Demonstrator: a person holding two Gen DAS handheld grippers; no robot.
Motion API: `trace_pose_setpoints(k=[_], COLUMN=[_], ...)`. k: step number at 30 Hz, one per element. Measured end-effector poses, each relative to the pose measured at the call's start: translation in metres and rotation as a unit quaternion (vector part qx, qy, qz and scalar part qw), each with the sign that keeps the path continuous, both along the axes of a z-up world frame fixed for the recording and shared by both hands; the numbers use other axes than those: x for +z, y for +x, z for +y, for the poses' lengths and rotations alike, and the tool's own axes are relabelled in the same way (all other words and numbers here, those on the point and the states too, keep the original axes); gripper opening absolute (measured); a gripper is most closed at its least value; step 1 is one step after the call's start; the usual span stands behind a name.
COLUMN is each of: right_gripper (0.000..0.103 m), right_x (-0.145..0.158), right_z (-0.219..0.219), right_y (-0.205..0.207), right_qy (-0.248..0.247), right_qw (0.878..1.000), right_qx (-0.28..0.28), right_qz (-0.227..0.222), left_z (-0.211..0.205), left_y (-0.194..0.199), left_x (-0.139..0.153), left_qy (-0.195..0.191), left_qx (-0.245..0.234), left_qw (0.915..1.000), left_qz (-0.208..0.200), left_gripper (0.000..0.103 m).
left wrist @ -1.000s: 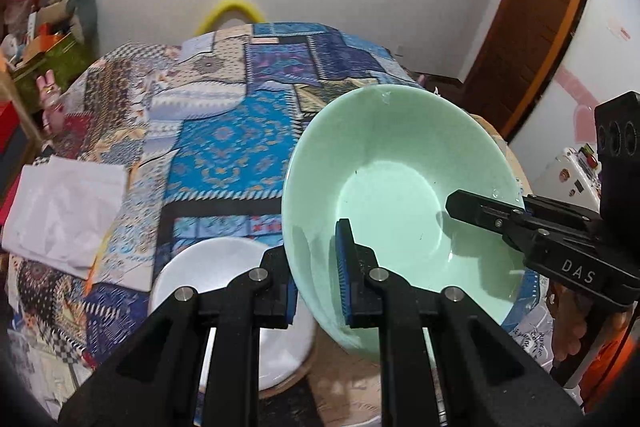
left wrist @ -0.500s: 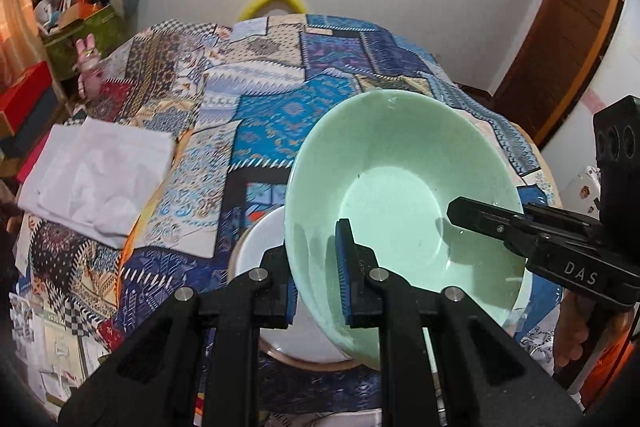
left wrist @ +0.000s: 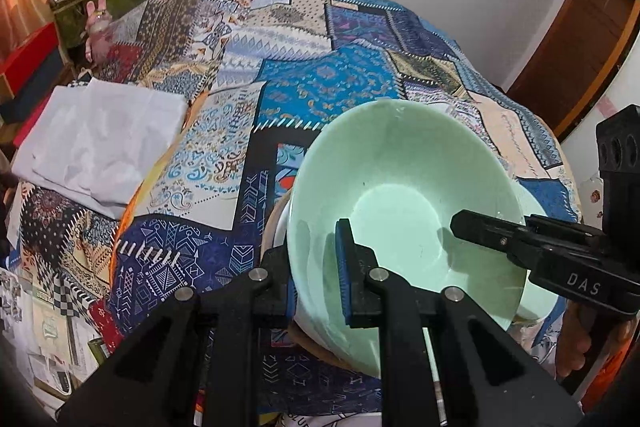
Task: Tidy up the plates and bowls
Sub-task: 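Lift the mint green bowl with both grippers and carry it over the white bowl, then lower the mint green bowl into the white bowl with both grippers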
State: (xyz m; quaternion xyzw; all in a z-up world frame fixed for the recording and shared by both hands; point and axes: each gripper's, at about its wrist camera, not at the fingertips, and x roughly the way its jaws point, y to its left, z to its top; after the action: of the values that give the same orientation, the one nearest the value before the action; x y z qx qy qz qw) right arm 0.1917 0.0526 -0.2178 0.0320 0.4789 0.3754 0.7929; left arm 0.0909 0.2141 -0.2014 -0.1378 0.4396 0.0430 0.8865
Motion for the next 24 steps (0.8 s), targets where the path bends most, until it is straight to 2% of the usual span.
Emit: trace_pose_setpoints(k=[8, 16, 24], right_gripper=[0.014, 0.014, 0.017], right_x=[-0.015, -0.017, -0.007], right_z=[0.003, 0.004, 0.003], right_y=[0.0, -0.001, -0.001], right_qy=[-0.009, -0.016, -0.037], right_qw=[1.0, 1.0, 0.999], right_qx=[-0.003, 0.003, 0.004], right_qz=[0.017, 0.016, -0.009], left_z=[0.002, 0.003, -0.01], left_y=[0.005, 0.004, 0.002], left_x=[-0.02, -0.025, -0.027], left_qy=[0.01, -0.002, 0.046], left_qx=[-0.006, -0.02, -0.031], left_qw=[0.9998, 0.9997, 0.9983], left_qz=[0.014, 0.016, 0.016], left_gripper=[0.016, 0.016, 0.016])
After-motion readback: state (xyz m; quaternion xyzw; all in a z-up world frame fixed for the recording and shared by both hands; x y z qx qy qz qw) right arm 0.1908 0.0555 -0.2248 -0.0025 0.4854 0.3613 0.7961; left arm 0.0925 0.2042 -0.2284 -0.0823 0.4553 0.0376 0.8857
